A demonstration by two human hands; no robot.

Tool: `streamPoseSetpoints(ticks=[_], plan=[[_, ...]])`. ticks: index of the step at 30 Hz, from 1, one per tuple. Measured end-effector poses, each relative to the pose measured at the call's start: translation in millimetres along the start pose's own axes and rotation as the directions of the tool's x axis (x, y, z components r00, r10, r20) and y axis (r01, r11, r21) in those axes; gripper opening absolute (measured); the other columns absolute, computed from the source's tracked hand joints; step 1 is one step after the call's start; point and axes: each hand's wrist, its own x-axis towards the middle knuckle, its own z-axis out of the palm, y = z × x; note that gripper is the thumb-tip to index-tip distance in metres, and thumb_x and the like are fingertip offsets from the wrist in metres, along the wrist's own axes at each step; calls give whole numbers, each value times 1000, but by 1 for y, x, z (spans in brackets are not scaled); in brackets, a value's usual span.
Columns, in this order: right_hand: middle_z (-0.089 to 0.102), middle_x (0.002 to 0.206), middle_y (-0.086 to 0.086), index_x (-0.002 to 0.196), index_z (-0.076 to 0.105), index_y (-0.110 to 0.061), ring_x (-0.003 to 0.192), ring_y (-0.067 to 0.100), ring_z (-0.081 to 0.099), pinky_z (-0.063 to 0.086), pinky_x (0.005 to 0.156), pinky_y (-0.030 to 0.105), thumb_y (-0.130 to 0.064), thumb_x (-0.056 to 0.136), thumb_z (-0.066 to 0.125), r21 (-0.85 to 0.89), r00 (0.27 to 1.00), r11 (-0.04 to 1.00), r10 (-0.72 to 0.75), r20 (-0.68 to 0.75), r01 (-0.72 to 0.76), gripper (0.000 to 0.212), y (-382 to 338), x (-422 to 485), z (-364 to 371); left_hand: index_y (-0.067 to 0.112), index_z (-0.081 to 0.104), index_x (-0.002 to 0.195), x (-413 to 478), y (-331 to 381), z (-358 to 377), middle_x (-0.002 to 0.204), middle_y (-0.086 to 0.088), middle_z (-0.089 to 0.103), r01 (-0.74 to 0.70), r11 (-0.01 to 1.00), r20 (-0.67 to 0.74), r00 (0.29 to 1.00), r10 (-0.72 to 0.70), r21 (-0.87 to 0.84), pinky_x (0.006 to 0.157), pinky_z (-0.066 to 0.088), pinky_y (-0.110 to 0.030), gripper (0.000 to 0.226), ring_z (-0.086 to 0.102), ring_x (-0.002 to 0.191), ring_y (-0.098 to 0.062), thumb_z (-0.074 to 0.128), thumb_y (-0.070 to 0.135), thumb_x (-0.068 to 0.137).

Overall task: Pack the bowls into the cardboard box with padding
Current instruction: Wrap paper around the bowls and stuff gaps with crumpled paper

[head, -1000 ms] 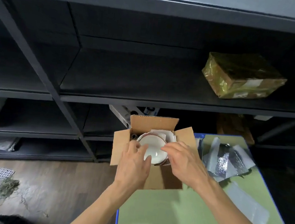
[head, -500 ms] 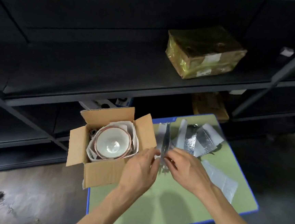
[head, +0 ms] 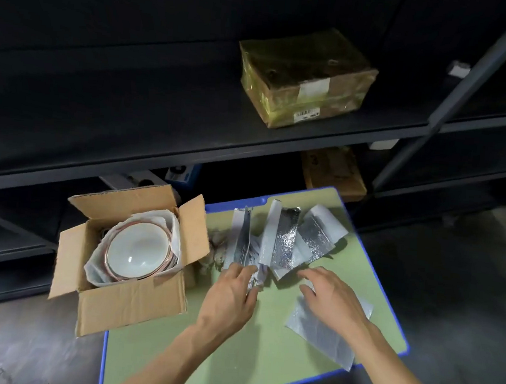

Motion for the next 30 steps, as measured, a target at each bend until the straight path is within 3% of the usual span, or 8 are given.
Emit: streamPoseSetpoints(ticks=[6, 9, 12, 14, 16, 21, 25, 30], plan=[[48, 148, 2, 146, 45, -16, 135, 22, 46, 42, 105, 38, -30, 101, 52, 131, 984, 980, 158, -79, -147, 48, 20, 36, -1, 20, 55, 130, 13, 6, 11, 116, -3, 54, -8, 1000, -24, 1000, 7, -3, 84, 45, -32, 36, 58, 99, -25, 51, 29, 96], [52, 142, 8, 141, 50, -14, 127, 28, 54, 46, 99, 40, -33, 101, 51, 125, 976, 973, 203, -81, -192, 44, 22, 55, -2, 22, 55, 130, 18, 14, 15, 115, -2, 53, 4, 1000, -38, 999, -4, -5, 82, 48, -31, 35, 57, 99, -22, 46, 35, 98], [62, 117, 11, 109, 64, -16, 103, 30, 62, 49, 80, 38, -31, 100, 51, 64, 976, 978, 201, -85, -196, 21, 17, 67, -3, 22, 54, 128, 18, 20, 18, 112, -1, 53, 5, 1000, -29, 1000, -6, -26, 82, 51, -37, 43, 58, 95, -25, 34, 41, 96], [63, 97, 9, 80, 51, -17, 85, 30, 59, 45, 66, 35, -24, 98, 48, 38, 972, 977, 215, -95, -212, 19, 15, 69, -3, 22, 53, 128, 16, 21, 18, 114, -1, 54, -5, 999, -35, 999, 4, -36, 83, 51, -39, 44, 59, 96, -26, 32, 41, 94], [60, 85, 5, 74, 43, -17, 77, 30, 54, 41, 61, 35, -20, 94, 46, 31, 964, 972, 236, -122, -234, 20, 14, 65, -8, 23, 53, 126, 14, 19, 17, 114, -1, 55, -15, 998, -49, 999, 12, -58, 81, 52, -39, 39, 59, 97, -26, 37, 39, 94], [55, 80, -3, 84, 47, -20, 77, 30, 50, 40, 63, 36, -25, 92, 47, 8, 954, 982, 183, -239, -187, 10, 15, 42, -38, 22, 55, 129, 19, 19, 15, 113, 1, 57, -45, 997, -95, 995, 39, -64, 83, 51, -36, 34, 59, 99, -23, 48, 30, 96], [68, 91, 6, 102, 54, -19, 88, 35, 61, 41, 68, 38, -26, 94, 48, 3, 937, 979, 195, -289, -202, 12, 14, 23, -59, 22, 51, 134, 30, 34, 13, 124, 3, 53, -116, 991, -74, 991, 111, -60, 87, 50, -37, 39, 57, 107, -22, 47, 31, 97], [69, 88, 7, 108, 55, -21, 87, 35, 61, 46, 70, 39, -22, 95, 49, 83, 911, 974, 226, -345, -210, 15, 11, 2, -79, 20, 48, 140, 43, 48, 8, 136, 3, 49, -232, 969, -70, 972, 226, -81, 94, 49, -40, 47, 51, 121, -22, 51, 35, 95]])
